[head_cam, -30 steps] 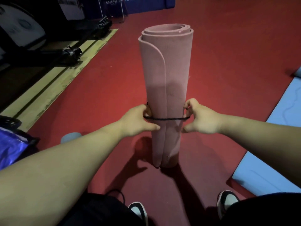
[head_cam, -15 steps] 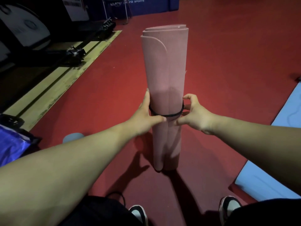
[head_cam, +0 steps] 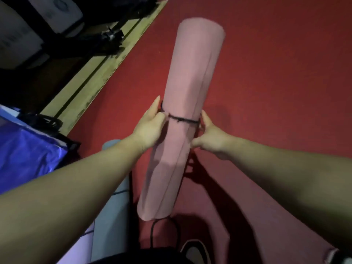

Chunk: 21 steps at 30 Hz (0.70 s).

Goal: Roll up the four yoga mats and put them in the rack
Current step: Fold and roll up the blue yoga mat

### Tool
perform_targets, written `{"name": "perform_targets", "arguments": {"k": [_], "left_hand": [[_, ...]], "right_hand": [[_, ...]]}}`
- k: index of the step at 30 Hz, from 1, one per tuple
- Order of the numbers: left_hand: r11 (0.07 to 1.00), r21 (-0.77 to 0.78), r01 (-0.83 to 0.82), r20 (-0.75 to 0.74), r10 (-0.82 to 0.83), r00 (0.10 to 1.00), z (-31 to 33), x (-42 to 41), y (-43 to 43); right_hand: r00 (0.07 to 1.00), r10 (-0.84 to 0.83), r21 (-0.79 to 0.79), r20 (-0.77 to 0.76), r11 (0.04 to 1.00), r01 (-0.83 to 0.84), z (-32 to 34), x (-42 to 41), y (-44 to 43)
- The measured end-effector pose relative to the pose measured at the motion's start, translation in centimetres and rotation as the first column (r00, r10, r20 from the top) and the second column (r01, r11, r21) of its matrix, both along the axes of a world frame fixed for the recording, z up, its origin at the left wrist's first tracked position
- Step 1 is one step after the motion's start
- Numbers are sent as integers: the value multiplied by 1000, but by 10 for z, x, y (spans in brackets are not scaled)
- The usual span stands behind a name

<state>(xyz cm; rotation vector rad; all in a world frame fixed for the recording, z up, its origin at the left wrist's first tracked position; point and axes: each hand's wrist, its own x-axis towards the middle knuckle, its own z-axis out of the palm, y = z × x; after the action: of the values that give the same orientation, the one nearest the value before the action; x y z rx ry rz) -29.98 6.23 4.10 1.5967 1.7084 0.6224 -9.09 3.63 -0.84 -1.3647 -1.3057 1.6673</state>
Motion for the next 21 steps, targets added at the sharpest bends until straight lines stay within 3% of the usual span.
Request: {"name": "perform_targets", "arguments": {"k": [3, 8, 11, 16, 21], "left_hand": [[998, -21, 67, 13, -67, 998, -44, 4, 9], [934, -328, 143, -240, -229, 943, -128, -17, -30], [906, -393, 160, -337, -304, 891, -160, -35, -52], [906, -382, 182, -361, -328, 873, -140, -35, -44], [862, -313, 399, -329, -493, 806, -90, 5, -48]], "right_hand": [[1000, -23, -45, -6, 999, 23, -35, -18, 20], [983, 172, -197, 67, 968, -156, -97, -30, 7], [947, 291, -228, 135, 939, -256, -125, -39, -8], [917, 317, -206, 242, 940, -271, -118, -33, -9], [844, 304, -176, 441, 952, -251, -40, 35, -26]]}}
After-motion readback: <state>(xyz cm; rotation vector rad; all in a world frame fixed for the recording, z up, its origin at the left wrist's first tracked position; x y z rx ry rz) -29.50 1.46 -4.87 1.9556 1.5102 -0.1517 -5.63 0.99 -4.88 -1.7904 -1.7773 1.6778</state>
